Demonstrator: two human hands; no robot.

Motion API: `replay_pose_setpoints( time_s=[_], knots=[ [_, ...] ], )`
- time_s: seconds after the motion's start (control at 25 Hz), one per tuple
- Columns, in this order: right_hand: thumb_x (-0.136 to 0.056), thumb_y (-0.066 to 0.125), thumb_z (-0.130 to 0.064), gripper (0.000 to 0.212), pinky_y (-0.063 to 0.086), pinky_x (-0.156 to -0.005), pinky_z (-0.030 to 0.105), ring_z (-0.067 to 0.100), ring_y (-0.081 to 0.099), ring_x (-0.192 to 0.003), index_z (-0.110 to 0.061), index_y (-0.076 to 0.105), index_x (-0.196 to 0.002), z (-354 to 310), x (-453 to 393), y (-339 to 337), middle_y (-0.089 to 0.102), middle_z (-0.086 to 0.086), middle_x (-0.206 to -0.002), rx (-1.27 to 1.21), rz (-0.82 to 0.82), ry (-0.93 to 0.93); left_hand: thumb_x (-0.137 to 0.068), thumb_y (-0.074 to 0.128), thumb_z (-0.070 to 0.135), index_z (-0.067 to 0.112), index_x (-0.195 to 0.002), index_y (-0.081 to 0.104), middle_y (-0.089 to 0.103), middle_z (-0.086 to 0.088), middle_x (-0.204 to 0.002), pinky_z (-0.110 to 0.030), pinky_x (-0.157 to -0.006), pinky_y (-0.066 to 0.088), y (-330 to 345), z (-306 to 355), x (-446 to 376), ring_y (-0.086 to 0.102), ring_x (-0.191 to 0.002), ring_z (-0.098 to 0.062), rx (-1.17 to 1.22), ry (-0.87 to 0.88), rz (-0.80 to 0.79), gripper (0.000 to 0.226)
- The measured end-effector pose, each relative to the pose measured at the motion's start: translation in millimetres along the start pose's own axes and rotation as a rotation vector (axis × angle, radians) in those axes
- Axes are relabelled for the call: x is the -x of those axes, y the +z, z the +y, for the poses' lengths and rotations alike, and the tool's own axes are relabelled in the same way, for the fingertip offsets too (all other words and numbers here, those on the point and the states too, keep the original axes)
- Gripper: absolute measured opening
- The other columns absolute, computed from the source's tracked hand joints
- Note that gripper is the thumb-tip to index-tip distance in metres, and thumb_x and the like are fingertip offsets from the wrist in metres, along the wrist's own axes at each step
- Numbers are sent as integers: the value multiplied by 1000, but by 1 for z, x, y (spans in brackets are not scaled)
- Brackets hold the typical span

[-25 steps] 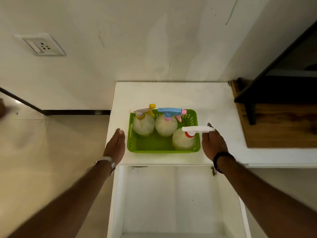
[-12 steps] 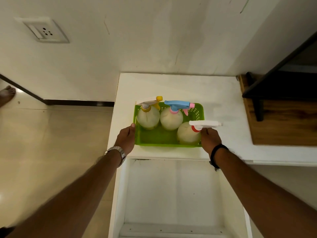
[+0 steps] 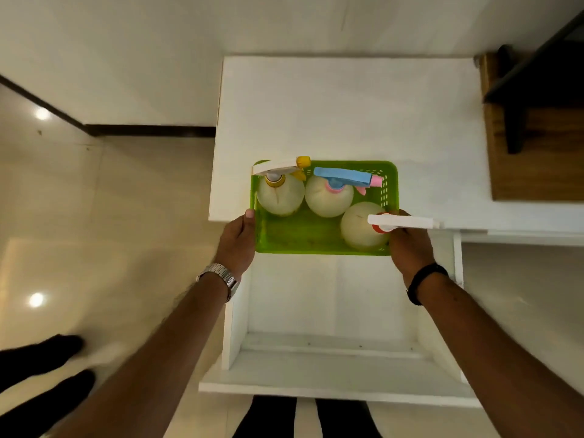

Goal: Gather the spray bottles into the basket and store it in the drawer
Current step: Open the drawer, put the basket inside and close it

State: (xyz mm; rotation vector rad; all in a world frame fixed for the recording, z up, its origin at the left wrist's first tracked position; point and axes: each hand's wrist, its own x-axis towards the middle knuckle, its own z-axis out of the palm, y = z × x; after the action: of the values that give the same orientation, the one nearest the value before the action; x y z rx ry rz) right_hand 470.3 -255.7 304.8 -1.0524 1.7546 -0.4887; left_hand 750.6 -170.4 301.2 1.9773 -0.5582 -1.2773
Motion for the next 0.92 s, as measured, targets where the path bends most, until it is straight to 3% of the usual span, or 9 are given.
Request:
replay_pose_setpoints(
  time_s=[0.08,0.16,0.28,0.36,0.56,0.64,0.72,0.8,0.92],
  knots=[
    [-98,57,-25,16,50,-67,18,6,64,-90,-32,71,-100,22,25,1,70,-13,-97,-54,3,9,-109,38,33,18,-69,61,56,-3,-69,-31,-67,39,-3,-19,27,48,-72,-19,53,-7,13,49],
    [-97,59,-23,17,47,-64,9,3,64,-95,-27,71,-110,53,52,4,69,-15,-98,-53,14,8,-109,38,31,27,-73,73,69,12,-70,-23,-63,49,-8,-43,52,59,-69,-8,91,-5,32,49],
    [-104,53,-22,29,52,-91,30,19,64,-108,-17,62,-132,103,80,9,69,2,-119,7,-18,8,-109,38,30,28,-85,73,72,11,-80,-25,-70,51,-13,-85,83,61,-76,-6,89,-44,50,42],
    [-106,50,-20,30,52,-98,42,26,63,-113,-13,62,-132,129,88,14,69,10,-123,39,-57,28,-109,38,27,29,-88,71,70,6,-84,-31,-76,48,-13,-110,94,59,-80,-11,69,-89,45,40],
    [-107,46,-25,33,53,-98,44,29,63,-111,-11,64,-131,190,85,27,69,13,-120,115,-129,123,-109,37,24,25,-91,70,67,-7,-98,-34,-85,45,0,-173,84,56,-94,-19,61,-278,-22,38],
    [-106,48,-24,31,53,-97,44,30,64,-107,-8,69,-123,214,76,35,71,13,-114,152,-179,153,-110,31,30,15,-114,68,67,-12,-119,-36,-98,49,13,-191,68,59,-114,-24,130,-415,-29,40],
    [-105,51,-23,29,52,-94,41,26,63,-102,-9,70,-120,231,63,44,71,11,-111,154,-229,207,-110,25,39,8,-144,52,54,-16,-149,-48,-118,40,24,-199,50,49,-140,-30,219,-555,4,53],
    [-104,51,-21,29,52,-94,42,27,63,-102,-9,69,-123,249,49,55,71,13,-112,174,-277,223,-108,25,48,11,-152,42,44,-15,-158,-51,-122,34,32,-213,30,42,-147,-31,252,-639,52,60],
    [-103,52,-14,28,50,-102,45,31,62,-107,-3,66,-125,273,35,71,68,14,-112,150,-262,250,-101,27,62,15,-151,45,46,-14,-157,-47,-122,34,37,-237,9,44,-146,-30,239,-713,83,71]
  ],
)
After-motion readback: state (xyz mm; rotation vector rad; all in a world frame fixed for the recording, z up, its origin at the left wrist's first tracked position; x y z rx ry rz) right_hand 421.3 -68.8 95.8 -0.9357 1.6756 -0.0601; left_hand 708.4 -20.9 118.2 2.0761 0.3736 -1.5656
